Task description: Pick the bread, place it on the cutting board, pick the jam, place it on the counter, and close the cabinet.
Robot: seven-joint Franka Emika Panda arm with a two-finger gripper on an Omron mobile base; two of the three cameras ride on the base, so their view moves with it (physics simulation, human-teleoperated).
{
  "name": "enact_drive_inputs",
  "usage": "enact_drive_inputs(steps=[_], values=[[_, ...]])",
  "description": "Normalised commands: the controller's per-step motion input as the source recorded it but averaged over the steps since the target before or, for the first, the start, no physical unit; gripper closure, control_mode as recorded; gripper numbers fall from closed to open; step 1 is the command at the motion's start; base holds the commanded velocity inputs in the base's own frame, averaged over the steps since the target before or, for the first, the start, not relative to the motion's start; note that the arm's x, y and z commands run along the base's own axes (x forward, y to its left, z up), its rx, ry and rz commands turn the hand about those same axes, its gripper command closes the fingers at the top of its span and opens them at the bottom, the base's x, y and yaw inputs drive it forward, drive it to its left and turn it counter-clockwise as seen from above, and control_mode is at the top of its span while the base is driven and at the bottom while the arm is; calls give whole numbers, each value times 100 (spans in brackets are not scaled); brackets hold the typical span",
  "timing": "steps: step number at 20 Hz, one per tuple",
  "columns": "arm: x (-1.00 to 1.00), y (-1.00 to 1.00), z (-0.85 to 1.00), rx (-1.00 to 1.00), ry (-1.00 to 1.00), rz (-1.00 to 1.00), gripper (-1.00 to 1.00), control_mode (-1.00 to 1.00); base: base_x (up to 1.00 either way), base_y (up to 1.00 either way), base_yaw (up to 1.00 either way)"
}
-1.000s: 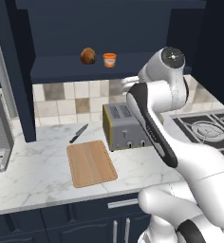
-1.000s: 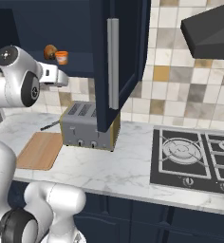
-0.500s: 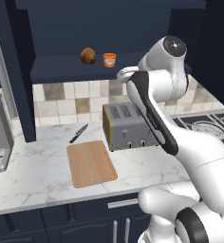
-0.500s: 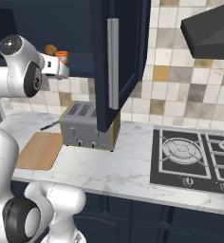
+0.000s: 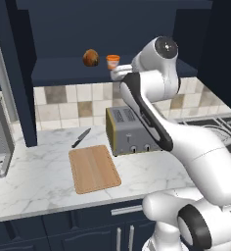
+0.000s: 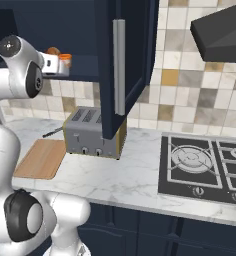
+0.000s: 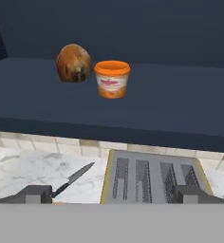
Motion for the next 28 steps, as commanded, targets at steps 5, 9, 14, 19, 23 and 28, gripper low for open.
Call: enact_drive_inputs(steps=[5, 9, 14, 19, 23, 28], values=[[46, 9, 0, 0, -12, 2, -100, -100, 0, 0, 0], [43, 7, 7, 0, -3, 0, -100, -100, 0, 0, 0], [31, 13, 25, 0, 1, 0, -100, -100, 0, 0, 0], [31, 10, 32, 0, 5, 0, -100, -100, 0, 0, 0], [23, 0, 35, 0, 7, 0, -100, -100, 0, 0, 0], [16, 0, 12, 0, 6, 0, -100, -100, 0, 0, 0]])
